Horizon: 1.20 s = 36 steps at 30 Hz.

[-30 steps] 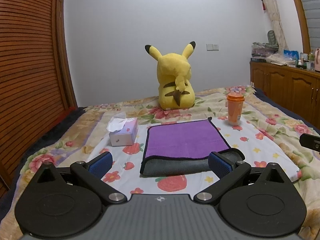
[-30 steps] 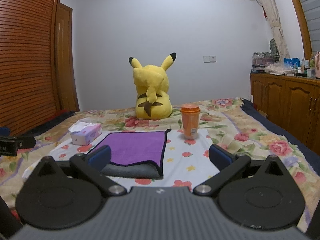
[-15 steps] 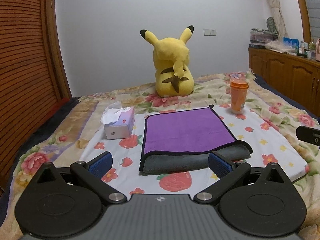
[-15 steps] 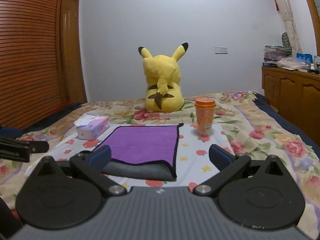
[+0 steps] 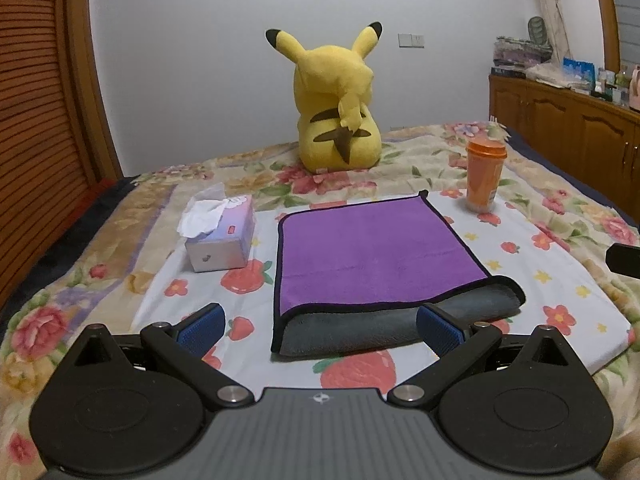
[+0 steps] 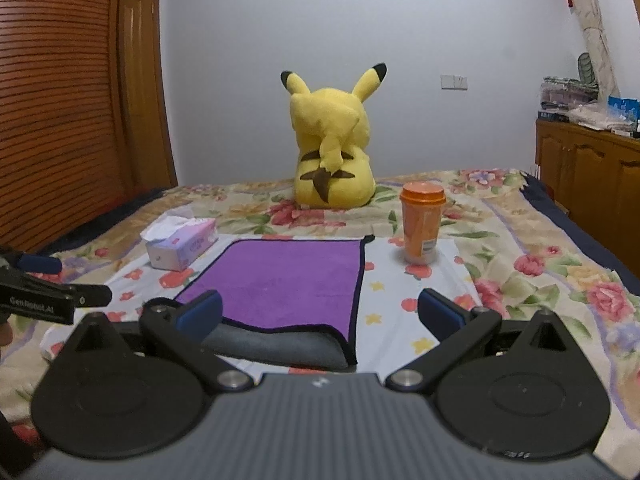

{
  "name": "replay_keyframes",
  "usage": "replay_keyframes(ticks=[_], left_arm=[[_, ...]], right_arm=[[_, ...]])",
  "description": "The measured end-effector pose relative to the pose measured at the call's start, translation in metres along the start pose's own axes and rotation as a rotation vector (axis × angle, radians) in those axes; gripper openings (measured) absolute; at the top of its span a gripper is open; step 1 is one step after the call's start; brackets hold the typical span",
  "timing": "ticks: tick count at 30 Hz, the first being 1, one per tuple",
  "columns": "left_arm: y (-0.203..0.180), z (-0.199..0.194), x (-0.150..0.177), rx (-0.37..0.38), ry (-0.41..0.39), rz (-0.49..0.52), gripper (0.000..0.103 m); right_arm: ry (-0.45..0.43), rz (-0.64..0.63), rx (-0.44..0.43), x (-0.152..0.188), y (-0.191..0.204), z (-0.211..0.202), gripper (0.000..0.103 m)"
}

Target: Fold towel

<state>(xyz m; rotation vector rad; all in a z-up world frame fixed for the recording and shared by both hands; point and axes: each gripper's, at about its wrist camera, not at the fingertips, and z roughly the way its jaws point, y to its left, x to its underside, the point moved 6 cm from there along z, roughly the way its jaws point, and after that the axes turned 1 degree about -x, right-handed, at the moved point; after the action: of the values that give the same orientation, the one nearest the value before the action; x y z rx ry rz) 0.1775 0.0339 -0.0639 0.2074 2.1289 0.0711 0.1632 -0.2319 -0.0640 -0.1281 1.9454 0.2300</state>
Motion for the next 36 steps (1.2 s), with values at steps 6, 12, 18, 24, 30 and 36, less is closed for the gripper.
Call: replay_keyframes(ticks=[6,12,18,24,30,36], left_arm=[[0.009,0.024,0.0,0.015,0.022,-0.009,0.103],[0.018,0.045,0.003,0.023,0.048,-0.003,0.103],[0.024,0.063,0.004,0.029,0.056,-0.017,0.103],[0.029,0.081,0.006,0.047,0.078,-0.032,0.099],[0.033,0.098,0.01,0.073,0.108,-0.058,0.092],[0.04,0.116,0.016,0.103,0.139,-0.099,0.087]], right_arm=[[0.038,-0.024,-0.011,0.0,0.005,0.021,0.103],[0.072,-0.043,-0.026,0.001,0.013,0.039,0.103],[0.11,-0.057,-0.043,0.002,0.018,0.054,0.103],[0.153,-0.066,-0.045,0.005,0.018,0.068,0.103],[0.202,-0.056,-0.046,0.01,0.014,0.087,0.103],[0.247,-0.048,-0.062,0.017,0.011,0.104,0.103]])
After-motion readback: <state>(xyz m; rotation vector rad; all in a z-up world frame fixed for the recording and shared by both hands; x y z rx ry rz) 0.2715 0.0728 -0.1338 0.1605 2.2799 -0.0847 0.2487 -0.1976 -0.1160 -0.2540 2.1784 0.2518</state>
